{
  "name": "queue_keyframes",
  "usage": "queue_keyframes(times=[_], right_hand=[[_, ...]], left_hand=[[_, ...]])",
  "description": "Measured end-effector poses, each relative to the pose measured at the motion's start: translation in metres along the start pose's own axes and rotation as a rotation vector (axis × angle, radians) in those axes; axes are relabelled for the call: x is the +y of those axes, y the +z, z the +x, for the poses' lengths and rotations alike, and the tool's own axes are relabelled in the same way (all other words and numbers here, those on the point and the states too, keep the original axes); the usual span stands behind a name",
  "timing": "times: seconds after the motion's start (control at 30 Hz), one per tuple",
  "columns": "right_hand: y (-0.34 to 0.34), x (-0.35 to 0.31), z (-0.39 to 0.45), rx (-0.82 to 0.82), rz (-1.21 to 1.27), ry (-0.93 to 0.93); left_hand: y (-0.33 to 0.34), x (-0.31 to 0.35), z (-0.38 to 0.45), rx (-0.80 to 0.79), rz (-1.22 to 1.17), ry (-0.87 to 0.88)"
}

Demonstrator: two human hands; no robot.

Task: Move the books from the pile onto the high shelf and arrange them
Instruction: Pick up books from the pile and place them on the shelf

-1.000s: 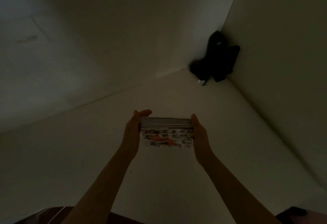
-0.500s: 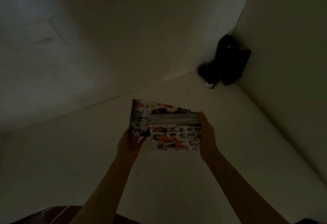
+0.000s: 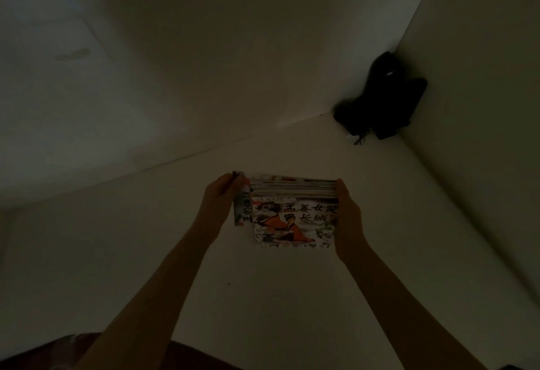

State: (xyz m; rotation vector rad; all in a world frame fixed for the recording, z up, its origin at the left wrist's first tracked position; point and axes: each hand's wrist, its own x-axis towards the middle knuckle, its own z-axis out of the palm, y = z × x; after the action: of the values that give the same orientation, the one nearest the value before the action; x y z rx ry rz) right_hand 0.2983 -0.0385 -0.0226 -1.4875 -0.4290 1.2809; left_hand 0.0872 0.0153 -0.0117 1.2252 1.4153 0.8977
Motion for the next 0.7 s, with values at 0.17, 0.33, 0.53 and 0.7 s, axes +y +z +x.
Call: queue_keyframes(times=[0.17, 0.33, 0.53, 0.7], right_hand=[[-0.001, 0.001, 0.003, -0.008, -0.002, -0.01], [-0.002, 0.0, 0.005, -0.006, 0.006, 0.01], [0.004, -0.008, 0.006, 0.032, 0.02, 0.03], [0.013, -0.012, 0.024, 0.092, -0.006, 0.137]], left_hand=[[-0.009, 0.019, 0.018, 0.094, 0.038, 0.092], [-0.031, 0.04, 0.039, 0.057, 0.219, 0.168], [-0.1, 0.096, 0.039, 0.179, 0.35, 0.326], [-0.074, 0.127, 0.039, -0.257, 0.683, 0.244]])
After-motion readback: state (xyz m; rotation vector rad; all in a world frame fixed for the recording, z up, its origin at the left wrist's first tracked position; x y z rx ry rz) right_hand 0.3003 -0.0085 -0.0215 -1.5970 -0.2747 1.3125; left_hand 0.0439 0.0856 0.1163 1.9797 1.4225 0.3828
